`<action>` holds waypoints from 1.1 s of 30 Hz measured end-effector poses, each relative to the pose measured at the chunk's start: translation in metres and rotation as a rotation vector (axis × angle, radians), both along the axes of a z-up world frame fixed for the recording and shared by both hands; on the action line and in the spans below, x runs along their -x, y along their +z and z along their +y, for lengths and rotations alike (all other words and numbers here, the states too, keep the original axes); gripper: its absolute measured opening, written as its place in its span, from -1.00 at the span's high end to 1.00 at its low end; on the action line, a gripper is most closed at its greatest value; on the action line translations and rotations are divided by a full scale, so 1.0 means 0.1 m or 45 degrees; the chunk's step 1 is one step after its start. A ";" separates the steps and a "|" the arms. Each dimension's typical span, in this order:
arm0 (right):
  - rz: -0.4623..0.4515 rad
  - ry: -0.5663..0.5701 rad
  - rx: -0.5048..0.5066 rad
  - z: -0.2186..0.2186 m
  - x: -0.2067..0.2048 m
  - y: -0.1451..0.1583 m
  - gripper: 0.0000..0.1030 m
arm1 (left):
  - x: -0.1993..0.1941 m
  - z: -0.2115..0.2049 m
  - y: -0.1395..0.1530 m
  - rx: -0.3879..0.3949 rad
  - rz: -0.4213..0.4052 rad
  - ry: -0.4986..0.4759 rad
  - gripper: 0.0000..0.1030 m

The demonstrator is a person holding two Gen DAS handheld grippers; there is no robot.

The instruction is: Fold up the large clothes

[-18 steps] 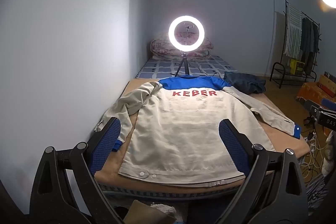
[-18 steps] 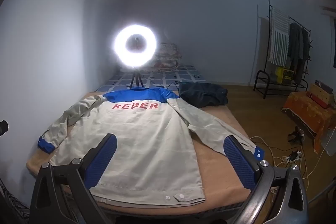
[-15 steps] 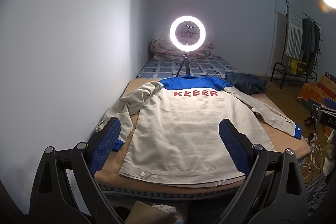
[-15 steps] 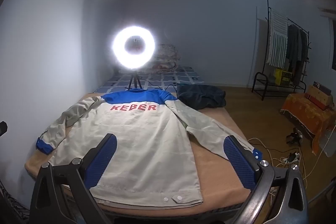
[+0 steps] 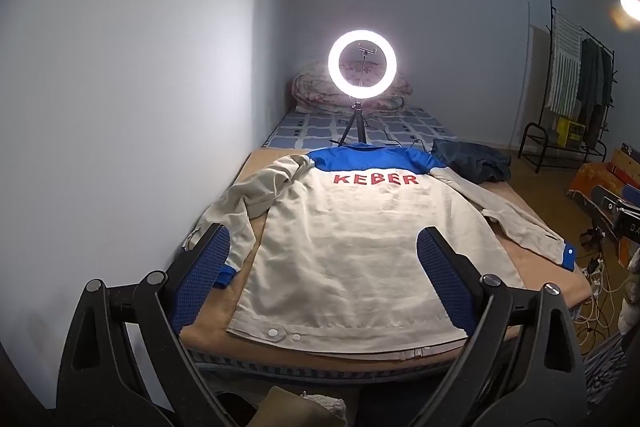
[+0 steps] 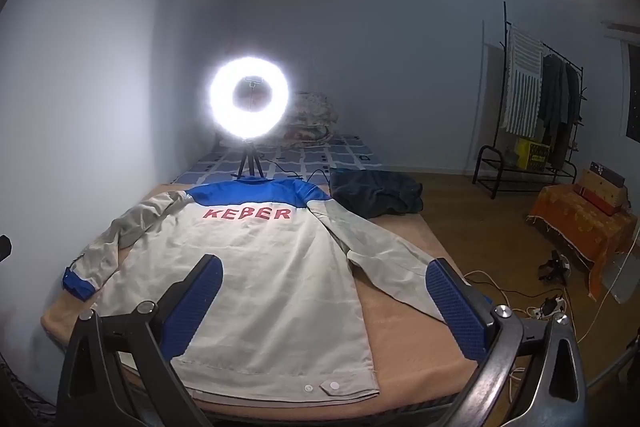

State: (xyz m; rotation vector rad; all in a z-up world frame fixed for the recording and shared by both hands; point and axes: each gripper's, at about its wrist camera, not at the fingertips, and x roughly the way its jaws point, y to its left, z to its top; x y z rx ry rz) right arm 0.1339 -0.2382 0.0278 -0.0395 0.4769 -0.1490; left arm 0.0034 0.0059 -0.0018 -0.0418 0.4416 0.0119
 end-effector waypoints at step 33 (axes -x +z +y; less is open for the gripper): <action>-0.002 -0.001 0.033 0.16 -0.05 0.01 -0.99 | -0.02 0.02 0.01 0.014 0.001 0.003 -0.87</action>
